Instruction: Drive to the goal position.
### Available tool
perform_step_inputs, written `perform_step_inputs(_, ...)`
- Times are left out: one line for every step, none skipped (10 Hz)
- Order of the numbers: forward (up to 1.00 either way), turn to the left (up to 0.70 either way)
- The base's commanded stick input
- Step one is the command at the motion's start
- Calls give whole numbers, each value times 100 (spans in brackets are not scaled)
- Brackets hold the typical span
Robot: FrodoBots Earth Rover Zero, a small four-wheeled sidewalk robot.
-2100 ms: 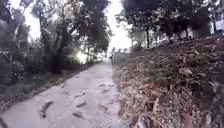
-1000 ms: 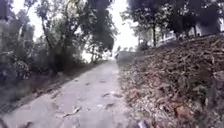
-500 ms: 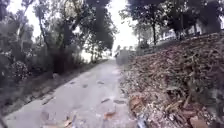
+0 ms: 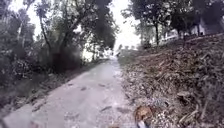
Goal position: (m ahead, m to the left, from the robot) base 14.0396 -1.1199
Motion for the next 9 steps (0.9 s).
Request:
perform_step_inputs(50,0)
perform_step_inputs(50,0)
perform_step_inputs(50,0)
perform_step_inputs(50,0)
perform_step_inputs(50,0)
perform_step_inputs(50,0)
perform_step_inputs(50,0)
perform_step_inputs(50,-3)
perform_step_inputs(50,-26)
